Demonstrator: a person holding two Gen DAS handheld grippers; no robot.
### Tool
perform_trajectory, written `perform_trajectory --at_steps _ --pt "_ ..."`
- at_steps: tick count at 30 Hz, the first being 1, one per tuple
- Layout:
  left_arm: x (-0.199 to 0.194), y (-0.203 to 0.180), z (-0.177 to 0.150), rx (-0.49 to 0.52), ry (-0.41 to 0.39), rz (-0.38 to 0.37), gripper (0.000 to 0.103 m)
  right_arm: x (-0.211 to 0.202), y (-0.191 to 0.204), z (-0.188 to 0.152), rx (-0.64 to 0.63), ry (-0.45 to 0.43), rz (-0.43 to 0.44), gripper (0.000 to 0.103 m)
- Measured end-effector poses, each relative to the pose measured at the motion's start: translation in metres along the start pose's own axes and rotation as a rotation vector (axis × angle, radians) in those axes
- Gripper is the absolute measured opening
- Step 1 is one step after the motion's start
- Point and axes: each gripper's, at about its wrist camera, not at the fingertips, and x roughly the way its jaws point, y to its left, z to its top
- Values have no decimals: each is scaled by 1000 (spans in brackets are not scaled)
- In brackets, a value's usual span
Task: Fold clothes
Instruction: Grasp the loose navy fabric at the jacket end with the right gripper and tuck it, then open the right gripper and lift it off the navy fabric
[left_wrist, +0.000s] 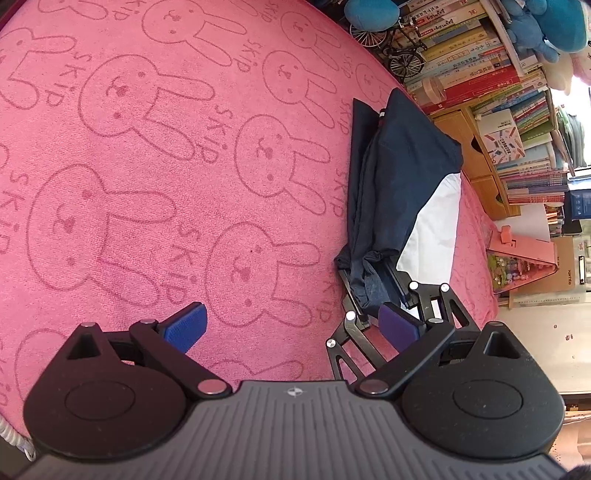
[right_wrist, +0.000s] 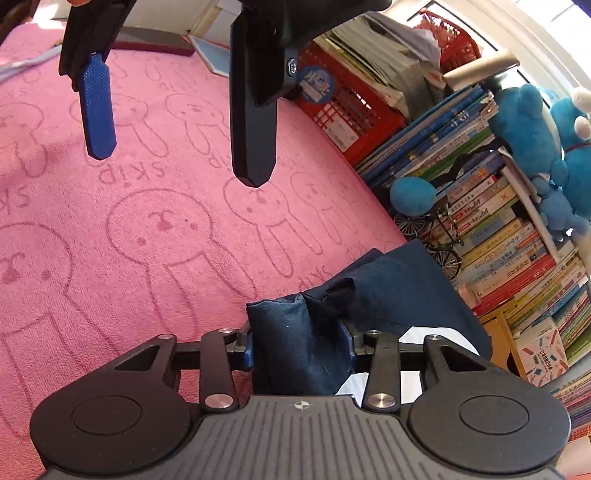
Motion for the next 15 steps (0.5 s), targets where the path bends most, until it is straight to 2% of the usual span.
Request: perform_trajectory --at_steps 2,4,9,13,15 --pt "3 -2 4 1 3 -12 100 -9 -10 0 36 -23 -42 17" --pt "9 -7 10 6 7 -26 100 -18 -24 0 95 -31 -87 14" --pt "37 -32 29 22 25 -150 103 -32 -58 -4 196 -24 -133 10" --pt "64 -57 39 35 59 -249 103 -37 -58 -10 171 -34 -44 9" --pt "75 -71 41 69 70 -263 103 -35 -51 -11 166 -35 50 9"
